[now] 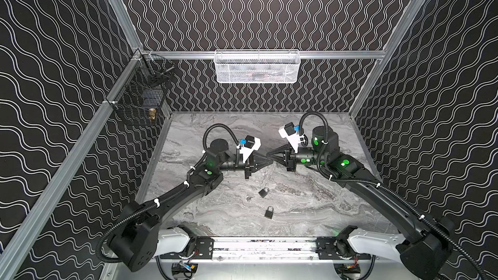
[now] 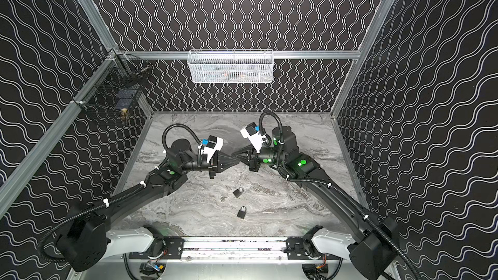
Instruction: Unlock with the key
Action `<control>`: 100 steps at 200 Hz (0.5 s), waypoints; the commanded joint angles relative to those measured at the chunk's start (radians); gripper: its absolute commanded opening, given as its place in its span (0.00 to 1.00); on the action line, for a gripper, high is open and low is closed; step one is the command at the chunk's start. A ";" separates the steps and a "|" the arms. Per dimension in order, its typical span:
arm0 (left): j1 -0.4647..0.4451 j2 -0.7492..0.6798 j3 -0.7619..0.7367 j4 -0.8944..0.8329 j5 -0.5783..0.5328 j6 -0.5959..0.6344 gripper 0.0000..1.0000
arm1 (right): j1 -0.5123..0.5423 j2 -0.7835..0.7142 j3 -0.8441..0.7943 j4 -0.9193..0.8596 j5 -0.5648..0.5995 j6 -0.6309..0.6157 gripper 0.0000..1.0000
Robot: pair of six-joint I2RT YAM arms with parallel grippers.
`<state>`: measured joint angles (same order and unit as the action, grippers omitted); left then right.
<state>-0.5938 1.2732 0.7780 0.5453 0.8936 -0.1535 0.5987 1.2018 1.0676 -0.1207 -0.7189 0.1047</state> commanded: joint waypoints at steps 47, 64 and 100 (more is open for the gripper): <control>0.004 -0.009 0.014 0.050 -0.020 0.028 0.10 | -0.021 -0.011 -0.024 0.071 0.062 0.063 0.00; 0.006 -0.001 0.012 0.050 -0.030 0.026 0.20 | -0.029 -0.004 -0.009 0.082 0.062 0.084 0.00; 0.024 0.013 -0.009 0.085 -0.055 -0.001 0.32 | -0.040 0.008 0.003 0.163 0.032 0.162 0.00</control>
<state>-0.5819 1.2789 0.7822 0.5602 0.8566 -0.1505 0.5648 1.2015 1.0554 -0.0475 -0.6781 0.2020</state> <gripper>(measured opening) 0.315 0.050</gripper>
